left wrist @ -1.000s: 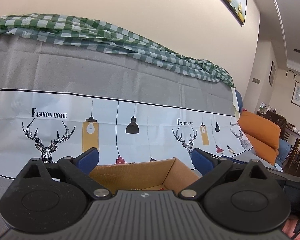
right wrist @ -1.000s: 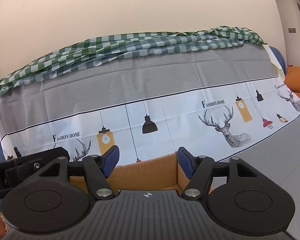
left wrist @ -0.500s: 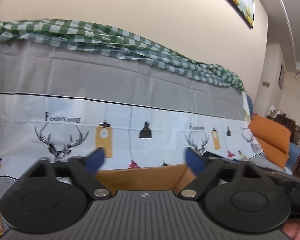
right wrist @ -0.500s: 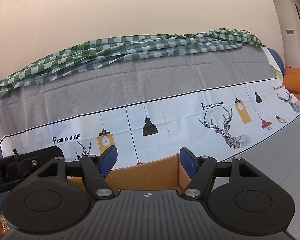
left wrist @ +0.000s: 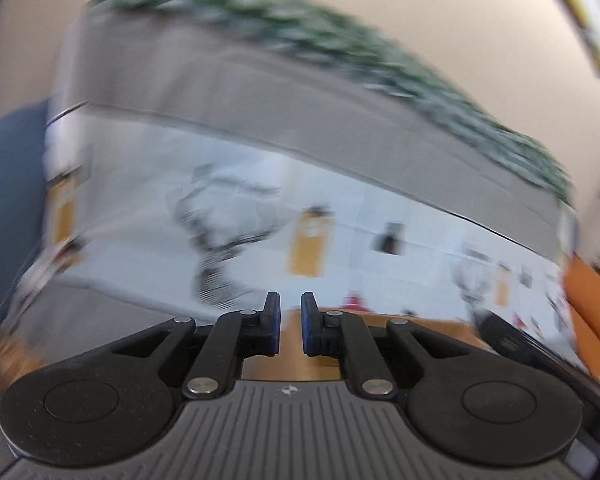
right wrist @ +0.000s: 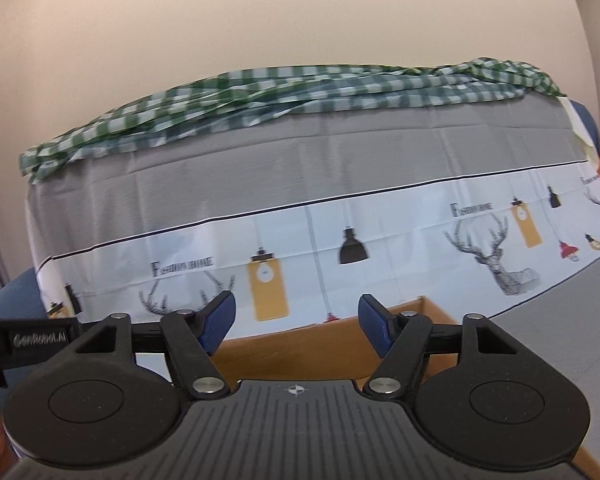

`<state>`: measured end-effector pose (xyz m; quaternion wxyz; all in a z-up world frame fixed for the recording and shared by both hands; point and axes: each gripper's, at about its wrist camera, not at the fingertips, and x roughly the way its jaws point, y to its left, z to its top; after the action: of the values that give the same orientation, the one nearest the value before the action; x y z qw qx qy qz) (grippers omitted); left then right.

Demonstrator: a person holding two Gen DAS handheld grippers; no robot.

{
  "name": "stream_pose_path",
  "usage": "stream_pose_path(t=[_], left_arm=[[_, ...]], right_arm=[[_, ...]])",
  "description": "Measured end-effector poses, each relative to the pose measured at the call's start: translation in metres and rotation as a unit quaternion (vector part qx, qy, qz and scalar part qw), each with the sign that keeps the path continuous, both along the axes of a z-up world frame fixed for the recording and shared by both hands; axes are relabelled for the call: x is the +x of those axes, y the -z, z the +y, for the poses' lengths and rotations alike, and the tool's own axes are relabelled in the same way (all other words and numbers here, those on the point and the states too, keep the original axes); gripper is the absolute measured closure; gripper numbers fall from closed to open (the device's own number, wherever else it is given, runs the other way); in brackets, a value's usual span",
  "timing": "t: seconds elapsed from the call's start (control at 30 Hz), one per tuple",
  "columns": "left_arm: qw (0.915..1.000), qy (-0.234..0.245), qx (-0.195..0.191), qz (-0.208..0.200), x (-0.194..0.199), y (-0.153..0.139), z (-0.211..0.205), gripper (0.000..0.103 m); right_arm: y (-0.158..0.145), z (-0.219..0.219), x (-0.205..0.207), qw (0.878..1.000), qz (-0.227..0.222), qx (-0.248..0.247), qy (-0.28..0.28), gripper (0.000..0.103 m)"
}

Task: Organize snacks
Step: 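Move left tool to the clear cracker bag while right tool approaches the small red-gold packet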

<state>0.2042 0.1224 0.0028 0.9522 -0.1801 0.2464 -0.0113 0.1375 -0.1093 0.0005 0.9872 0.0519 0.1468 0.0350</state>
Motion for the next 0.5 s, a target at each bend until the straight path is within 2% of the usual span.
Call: stream_pose_path(t=[0.07, 0.1, 0.13, 0.2, 0.23, 0.27, 0.33, 0.37, 0.43, 0.5], left_arm=[[0.9969, -0.058, -0.028, 0.045, 0.006, 0.011, 0.026, 0.085], [0.9932, -0.088, -0.039, 0.066, 0.007, 0.017, 0.038, 0.073], [0.9873, -0.123, -0.048, 0.088, 0.008, 0.023, 0.052, 0.065], [0.9724, -0.188, -0.065, 0.122, 0.006, 0.033, 0.076, 0.035], [0.9623, -0.221, -0.076, 0.138, 0.004, 0.037, 0.089, 0.026], [0.9511, -0.254, -0.090, 0.152, -0.001, 0.043, 0.102, 0.012], [0.9303, -0.301, -0.121, 0.171, -0.008, 0.053, 0.125, 0.010], [0.9220, -0.315, -0.137, 0.178, -0.012, 0.059, 0.135, 0.010], [0.9089, -0.334, -0.160, 0.191, -0.016, 0.067, 0.151, 0.009], [0.8998, -0.347, -0.175, 0.198, -0.019, 0.075, 0.164, 0.009]], right_arm=[[0.001, 0.008, 0.000, 1.000, 0.005, 0.002, -0.018, 0.070], [0.002, 0.013, 0.000, 1.000, 0.008, 0.003, -0.030, 0.074], [0.003, 0.018, 0.000, 0.999, 0.010, 0.004, -0.040, 0.080], [0.003, 0.029, -0.001, 0.998, 0.010, 0.003, -0.059, 0.081], [0.003, 0.034, -0.002, 0.998, 0.010, 0.002, -0.067, 0.081], [0.003, 0.040, -0.003, 0.997, 0.012, 0.003, -0.077, 0.080], [0.004, 0.050, -0.004, 0.995, 0.019, 0.008, -0.093, 0.079], [0.005, 0.055, -0.005, 0.995, 0.022, 0.010, -0.098, 0.075], [0.007, 0.066, -0.004, 0.993, 0.035, 0.011, -0.115, 0.071], [0.010, 0.076, -0.005, 0.991, 0.042, 0.009, -0.127, 0.067]])
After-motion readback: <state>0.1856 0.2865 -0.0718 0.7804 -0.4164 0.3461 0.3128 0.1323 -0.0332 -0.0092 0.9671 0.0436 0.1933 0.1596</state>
